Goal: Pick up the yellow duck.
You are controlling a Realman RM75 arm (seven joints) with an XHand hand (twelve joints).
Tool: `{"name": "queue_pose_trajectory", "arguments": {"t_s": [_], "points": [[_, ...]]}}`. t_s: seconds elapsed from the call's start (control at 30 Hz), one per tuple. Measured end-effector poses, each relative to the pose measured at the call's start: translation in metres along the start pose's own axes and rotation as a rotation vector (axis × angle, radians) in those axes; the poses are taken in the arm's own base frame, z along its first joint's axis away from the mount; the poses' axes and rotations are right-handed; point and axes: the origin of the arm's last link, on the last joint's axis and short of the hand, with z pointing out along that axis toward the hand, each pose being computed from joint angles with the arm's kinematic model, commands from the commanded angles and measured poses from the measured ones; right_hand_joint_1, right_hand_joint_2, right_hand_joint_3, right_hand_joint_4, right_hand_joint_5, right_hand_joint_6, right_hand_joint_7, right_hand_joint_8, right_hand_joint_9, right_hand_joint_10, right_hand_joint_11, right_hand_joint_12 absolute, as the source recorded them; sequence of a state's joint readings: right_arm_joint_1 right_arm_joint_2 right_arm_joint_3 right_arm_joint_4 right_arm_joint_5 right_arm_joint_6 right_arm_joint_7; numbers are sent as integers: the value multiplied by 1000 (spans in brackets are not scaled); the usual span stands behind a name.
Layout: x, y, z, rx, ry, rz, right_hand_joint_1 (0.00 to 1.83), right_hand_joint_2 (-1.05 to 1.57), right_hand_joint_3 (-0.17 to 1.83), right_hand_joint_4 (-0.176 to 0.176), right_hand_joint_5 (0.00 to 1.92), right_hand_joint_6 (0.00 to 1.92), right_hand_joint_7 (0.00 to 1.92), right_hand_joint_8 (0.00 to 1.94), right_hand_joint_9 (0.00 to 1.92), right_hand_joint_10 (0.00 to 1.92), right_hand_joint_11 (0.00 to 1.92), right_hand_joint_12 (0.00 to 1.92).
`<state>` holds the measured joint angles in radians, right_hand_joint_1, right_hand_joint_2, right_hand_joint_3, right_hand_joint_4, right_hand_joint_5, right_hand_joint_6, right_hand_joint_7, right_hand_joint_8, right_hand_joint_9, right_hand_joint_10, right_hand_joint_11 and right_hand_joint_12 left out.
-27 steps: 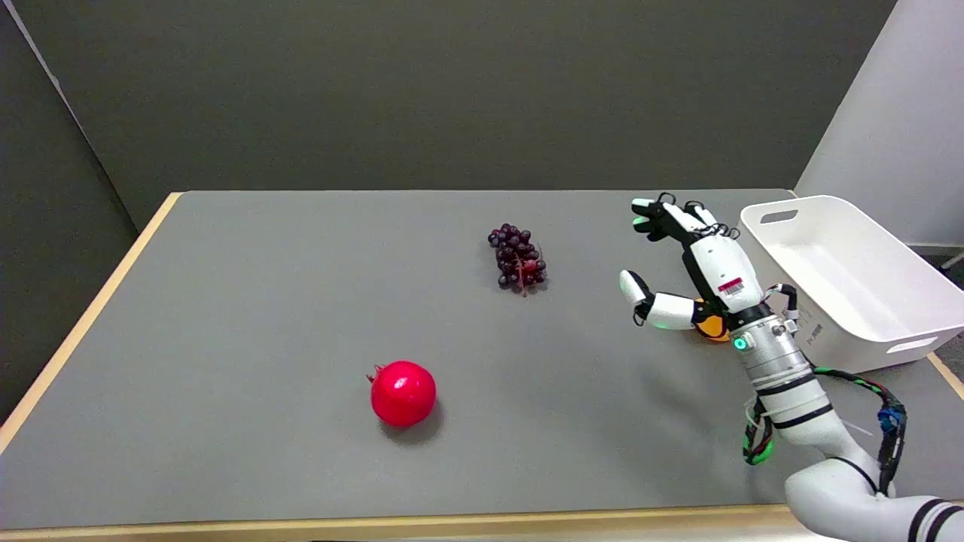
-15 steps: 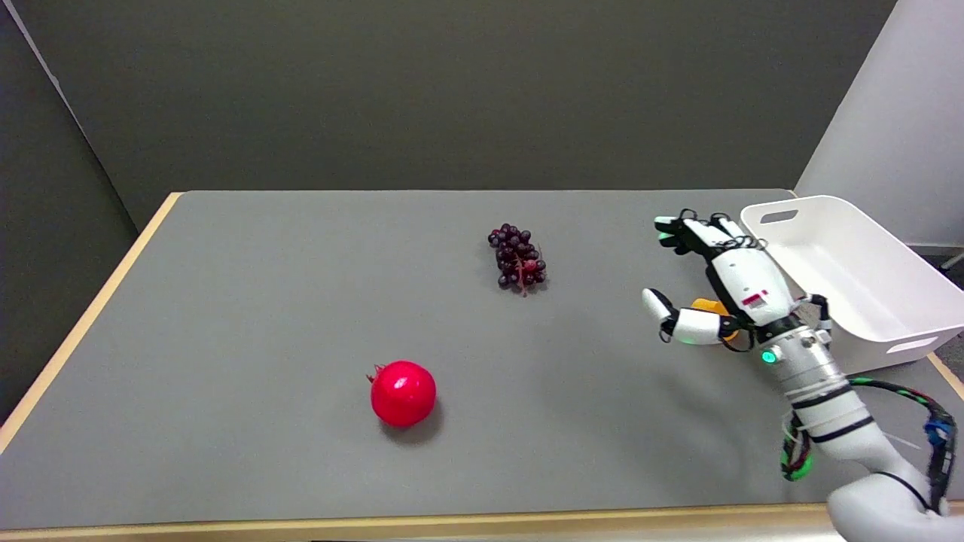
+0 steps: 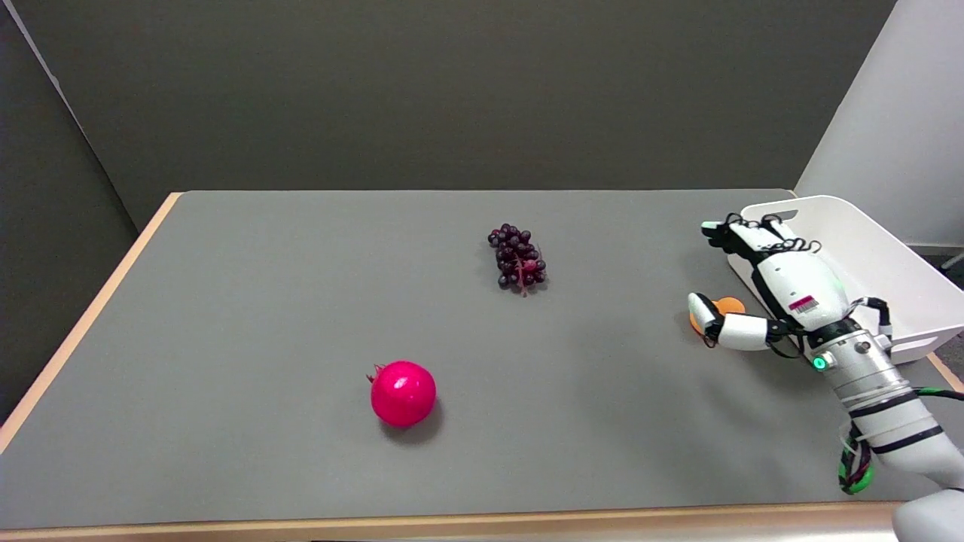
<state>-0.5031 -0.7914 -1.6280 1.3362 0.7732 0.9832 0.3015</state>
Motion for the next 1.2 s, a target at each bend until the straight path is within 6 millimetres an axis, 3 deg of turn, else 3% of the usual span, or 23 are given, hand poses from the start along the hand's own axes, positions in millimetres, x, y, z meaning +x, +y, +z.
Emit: {"name": "queue_pose_trajectory", "arguments": {"t_s": [0.5, 1.2], "points": [[-9, 31, 4, -125, -128, -70, 504, 643, 931, -74, 254, 519, 385, 578, 303, 936, 81, 1253], [-25, 47, -1, -222, -221, -60, 507, 640, 930, -78, 256, 525, 392, 582, 311, 946, 106, 1289]]}}
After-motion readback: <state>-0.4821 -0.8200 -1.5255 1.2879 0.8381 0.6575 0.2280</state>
